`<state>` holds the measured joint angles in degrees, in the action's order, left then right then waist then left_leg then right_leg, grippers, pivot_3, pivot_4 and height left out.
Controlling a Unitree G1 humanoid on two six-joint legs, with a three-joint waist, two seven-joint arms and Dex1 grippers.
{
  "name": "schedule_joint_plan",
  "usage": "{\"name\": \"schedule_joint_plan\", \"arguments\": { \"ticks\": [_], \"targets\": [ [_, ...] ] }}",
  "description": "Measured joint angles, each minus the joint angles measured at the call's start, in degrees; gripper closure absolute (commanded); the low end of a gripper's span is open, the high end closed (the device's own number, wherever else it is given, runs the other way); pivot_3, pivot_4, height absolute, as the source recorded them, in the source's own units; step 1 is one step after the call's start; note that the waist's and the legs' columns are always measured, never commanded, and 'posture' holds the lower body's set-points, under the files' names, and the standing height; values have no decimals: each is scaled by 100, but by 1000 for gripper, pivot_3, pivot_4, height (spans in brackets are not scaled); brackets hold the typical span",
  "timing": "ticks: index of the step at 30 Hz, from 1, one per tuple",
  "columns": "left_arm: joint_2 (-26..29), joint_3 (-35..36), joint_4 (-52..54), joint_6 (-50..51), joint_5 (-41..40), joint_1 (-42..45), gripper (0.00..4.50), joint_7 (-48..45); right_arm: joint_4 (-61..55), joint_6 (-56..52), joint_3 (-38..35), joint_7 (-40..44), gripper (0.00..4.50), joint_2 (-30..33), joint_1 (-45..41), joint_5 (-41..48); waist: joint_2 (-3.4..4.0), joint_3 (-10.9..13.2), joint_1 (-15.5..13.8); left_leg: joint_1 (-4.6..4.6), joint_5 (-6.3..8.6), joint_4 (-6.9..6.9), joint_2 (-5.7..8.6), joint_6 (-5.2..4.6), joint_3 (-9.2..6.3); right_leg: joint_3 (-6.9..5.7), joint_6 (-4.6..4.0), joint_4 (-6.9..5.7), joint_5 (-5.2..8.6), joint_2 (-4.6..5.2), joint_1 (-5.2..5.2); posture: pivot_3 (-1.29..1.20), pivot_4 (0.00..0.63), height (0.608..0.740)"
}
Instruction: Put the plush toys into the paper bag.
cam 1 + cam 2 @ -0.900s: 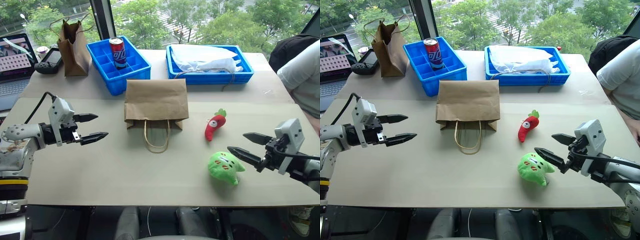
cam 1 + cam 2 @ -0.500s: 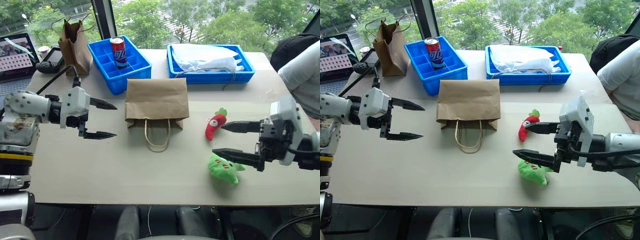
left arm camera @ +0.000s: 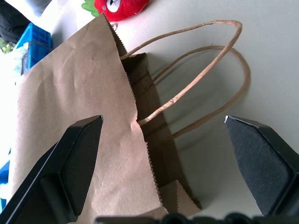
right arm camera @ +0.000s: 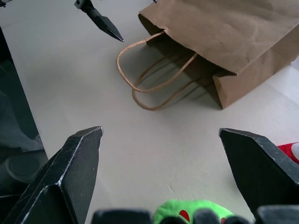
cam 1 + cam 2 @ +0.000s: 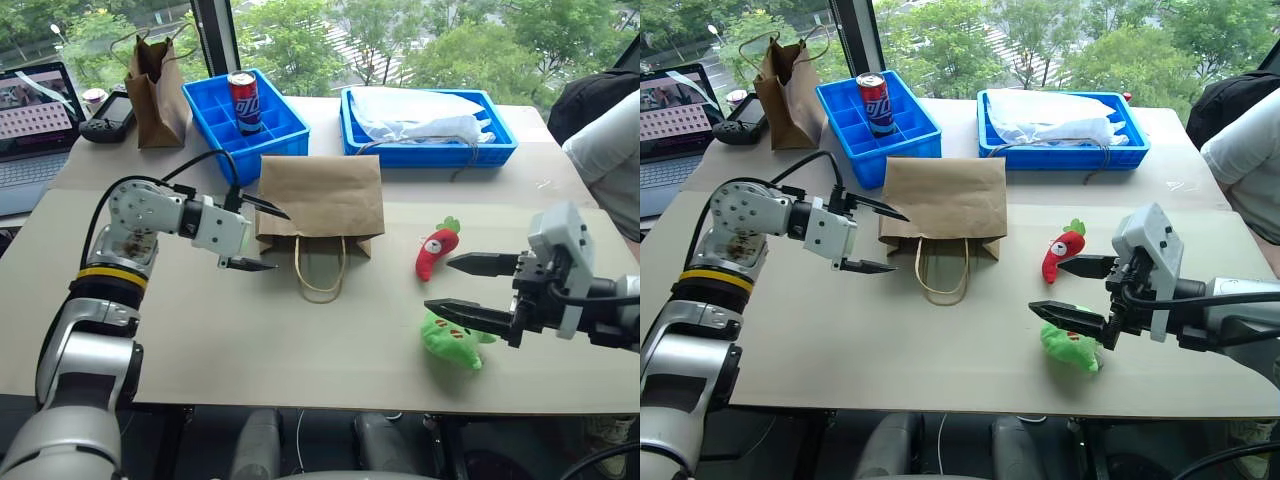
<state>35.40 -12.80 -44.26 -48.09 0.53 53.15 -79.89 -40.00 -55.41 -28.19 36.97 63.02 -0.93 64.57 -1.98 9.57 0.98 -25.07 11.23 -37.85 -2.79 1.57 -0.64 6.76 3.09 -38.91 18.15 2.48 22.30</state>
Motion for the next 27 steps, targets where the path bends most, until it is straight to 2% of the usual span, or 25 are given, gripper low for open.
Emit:
{"name": "schedule_joint_plan", "arguments": {
  "ticks": [3,6,13,16,19,22,27],
  "targets": [
    [-232,-106,-491,-463,218,152,0,251,-147,0,-200,-130,62,-41,139,47,0,0,-11,0,-1,-2,3,0,-4,-1,3,-3,-2,0,-1,0,150,707],
    [-467,-142,-831,-620,271,298,684,424,-256,-1,-354,-246,0,-60,266,92,-1,0,-15,-4,-1,-4,5,-1,-6,-1,6,-3,-4,0,-2,0,150,707],
    [-811,-175,-1194,-294,267,539,3326,467,-382,-1,-648,-396,0,-62,469,178,-1,0,3,-5,-2,-4,7,-2,-12,-2,7,-4,-4,-1,-2,0,150,707],
    [-873,-150,-1155,318,62,537,4444,163,-432,-3,-649,-465,0,-61,558,202,-1,0,9,-5,-3,-4,7,-2,-13,-3,7,-6,-4,-2,-2,0,150,707],
    [-862,-55,-612,1509,-448,418,4444,-448,-536,-44,-662,-587,0,-72,733,325,0,0,8,-8,-3,-5,7,-3,-17,-5,7,-6,-4,-2,-2,0,150,707],
    [-703,-17,632,3103,-1007,42,4444,-882,-756,-123,-659,-706,0,-93,1047,421,0,0,17,-9,-3,-4,6,-2,-22,-7,7,-6,-4,-2,-3,0,150,707],
    [-350,48,2893,5714,-1914,-773,4444,-822,-897,-192,-606,-873,0,-104,1447,302,1,-1,35,-8,-8,-5,6,0,-33,-14,7,-9,-3,-3,-8,0,150,707]
  ]
}}
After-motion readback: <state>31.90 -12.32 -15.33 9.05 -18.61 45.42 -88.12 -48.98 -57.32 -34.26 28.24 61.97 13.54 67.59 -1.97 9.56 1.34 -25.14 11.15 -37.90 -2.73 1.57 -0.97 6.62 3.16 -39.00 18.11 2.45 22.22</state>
